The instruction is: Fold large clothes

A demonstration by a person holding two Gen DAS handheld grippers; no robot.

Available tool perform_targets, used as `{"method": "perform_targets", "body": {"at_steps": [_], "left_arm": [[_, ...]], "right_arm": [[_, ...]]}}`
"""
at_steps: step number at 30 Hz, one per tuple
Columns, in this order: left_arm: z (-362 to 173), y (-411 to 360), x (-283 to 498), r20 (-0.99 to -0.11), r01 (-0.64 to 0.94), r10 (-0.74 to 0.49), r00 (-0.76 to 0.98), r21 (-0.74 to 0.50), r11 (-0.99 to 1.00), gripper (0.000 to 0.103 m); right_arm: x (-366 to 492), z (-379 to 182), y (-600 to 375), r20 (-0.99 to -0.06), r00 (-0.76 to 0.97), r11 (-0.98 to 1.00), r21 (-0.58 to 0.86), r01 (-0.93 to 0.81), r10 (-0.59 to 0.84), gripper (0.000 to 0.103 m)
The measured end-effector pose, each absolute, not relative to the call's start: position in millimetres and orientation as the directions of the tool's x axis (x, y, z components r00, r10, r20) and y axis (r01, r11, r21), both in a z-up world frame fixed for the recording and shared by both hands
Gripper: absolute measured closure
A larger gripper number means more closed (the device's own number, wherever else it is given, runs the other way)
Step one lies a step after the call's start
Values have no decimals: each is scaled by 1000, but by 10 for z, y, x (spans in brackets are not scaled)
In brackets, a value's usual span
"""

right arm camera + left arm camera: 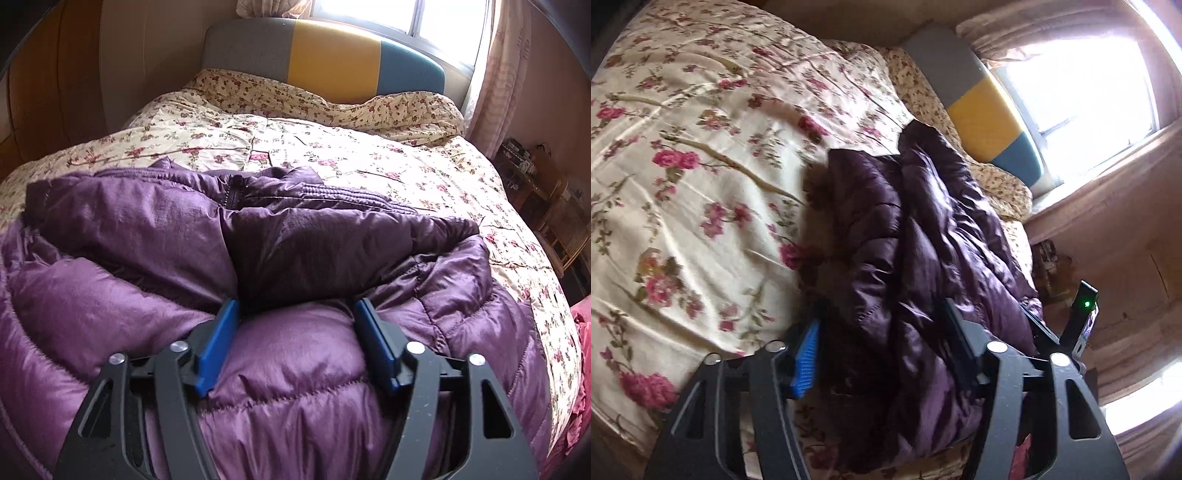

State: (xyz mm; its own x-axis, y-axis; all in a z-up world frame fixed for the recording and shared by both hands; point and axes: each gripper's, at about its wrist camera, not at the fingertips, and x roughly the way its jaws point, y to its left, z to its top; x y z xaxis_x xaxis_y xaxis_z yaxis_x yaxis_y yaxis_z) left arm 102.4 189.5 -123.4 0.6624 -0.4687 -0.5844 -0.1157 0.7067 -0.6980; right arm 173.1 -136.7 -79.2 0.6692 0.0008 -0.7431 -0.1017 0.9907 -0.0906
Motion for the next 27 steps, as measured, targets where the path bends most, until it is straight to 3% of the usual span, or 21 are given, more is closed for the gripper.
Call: {"method": "perform_targets", "body": {"at_steps": [5,7,13,16,27], "left_arm": [[-1197,1782,1043,-565,-69,-503,654,-707,704,57],[-1183,1778,1050,-554,-58,-512,657,-714,697,65],[-1110,1819,1004,-531,-40,-524,666,-727,685,76],[-988,1804,973,-510,-12,-534,674,-730,683,77],[-426,1508,909,-424,153,-603,676,-719,678,80]], "right_arm": [[1497,-614,-1443,-727,685,990,-59,-129,46,41],[1394,-555,-1453,-723,689,988,-53,-145,62,53],[1091,-445,-1469,-724,678,980,-16,-200,127,70],[984,-459,-1460,-738,659,975,-8,-221,143,76],[949,-723,-1400,-805,573,964,-6,-265,152,81]]}}
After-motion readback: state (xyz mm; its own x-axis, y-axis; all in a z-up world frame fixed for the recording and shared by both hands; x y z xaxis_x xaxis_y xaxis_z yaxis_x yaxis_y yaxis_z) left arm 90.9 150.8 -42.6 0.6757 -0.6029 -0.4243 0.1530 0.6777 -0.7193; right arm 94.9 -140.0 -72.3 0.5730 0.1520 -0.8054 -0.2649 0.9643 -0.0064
